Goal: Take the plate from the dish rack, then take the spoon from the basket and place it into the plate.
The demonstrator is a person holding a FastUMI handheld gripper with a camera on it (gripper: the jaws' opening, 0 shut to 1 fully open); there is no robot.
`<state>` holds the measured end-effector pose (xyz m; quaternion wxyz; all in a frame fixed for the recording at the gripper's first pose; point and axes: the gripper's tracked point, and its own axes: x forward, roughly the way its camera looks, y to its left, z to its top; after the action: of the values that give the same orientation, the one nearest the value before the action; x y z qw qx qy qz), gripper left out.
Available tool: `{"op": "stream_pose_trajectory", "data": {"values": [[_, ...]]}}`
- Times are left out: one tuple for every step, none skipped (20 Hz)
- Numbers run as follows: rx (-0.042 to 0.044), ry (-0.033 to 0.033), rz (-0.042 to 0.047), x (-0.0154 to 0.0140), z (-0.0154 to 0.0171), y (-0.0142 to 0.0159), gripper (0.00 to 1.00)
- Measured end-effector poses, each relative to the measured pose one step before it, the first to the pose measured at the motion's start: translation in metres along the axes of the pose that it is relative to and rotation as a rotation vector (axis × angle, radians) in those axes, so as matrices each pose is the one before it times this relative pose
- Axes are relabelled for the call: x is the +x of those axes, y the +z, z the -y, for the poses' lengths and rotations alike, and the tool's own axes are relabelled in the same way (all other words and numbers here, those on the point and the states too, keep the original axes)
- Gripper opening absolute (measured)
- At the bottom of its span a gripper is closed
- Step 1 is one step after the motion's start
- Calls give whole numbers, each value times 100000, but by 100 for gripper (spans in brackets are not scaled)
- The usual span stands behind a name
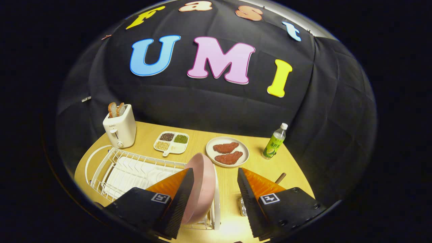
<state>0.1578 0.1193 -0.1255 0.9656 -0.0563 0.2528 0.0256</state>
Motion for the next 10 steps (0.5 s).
{"op": "stream_pose_trajectory", "data": {"values": [[2079,219,-3430,386,-172,-789,78],[1964,213,-3077,519,-128,-716,76],[1896,311,-3424,443,-165,-621,70],[1353,1098,-3384,450,-296,-777,68],[1188,515,-2731,402,-203,-447,64],[1011,736,-2055,241,-205,-350,62],[1108,1166,-1519,258,-439,-272,57],[1115,754,-1352,206,-289,-176,52],[1122,-762,-456,-78,27,132,36],[865,162,85,127,-262,203,36]]}}
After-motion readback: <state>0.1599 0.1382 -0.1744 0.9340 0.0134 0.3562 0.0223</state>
